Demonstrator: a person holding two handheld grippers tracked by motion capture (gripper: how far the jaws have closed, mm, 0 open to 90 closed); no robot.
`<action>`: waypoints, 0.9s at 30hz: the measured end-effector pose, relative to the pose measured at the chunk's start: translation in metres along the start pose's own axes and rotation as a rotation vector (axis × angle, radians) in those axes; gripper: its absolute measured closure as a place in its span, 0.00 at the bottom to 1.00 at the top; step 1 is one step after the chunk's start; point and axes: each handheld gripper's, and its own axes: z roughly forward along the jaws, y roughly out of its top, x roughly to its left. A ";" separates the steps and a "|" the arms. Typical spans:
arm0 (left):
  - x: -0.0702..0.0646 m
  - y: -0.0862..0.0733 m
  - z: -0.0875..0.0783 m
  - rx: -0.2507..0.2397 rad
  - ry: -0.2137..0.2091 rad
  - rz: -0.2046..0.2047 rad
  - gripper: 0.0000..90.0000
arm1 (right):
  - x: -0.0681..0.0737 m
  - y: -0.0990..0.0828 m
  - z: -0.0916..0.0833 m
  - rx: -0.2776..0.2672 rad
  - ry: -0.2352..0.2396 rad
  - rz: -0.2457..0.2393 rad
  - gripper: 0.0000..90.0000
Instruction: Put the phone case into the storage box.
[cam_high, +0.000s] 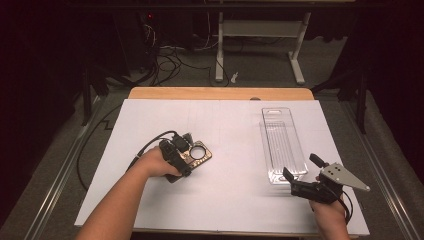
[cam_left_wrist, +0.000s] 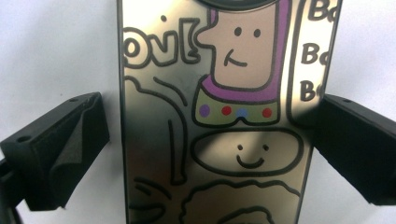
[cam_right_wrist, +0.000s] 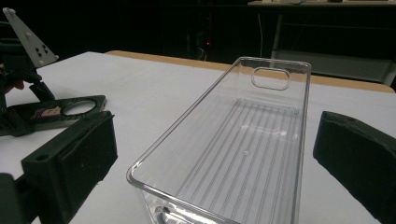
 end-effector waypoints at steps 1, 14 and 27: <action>0.000 0.000 0.000 -0.002 0.001 0.003 0.00 | 0.000 0.000 0.000 0.001 0.000 0.001 0.00; -0.002 -0.001 -0.002 -0.010 0.000 0.008 0.06 | -0.002 0.000 -0.001 -0.003 -0.007 0.016 0.00; -0.003 -0.001 -0.005 -0.020 0.001 0.020 0.15 | -0.003 0.000 0.000 -0.001 -0.007 0.015 0.00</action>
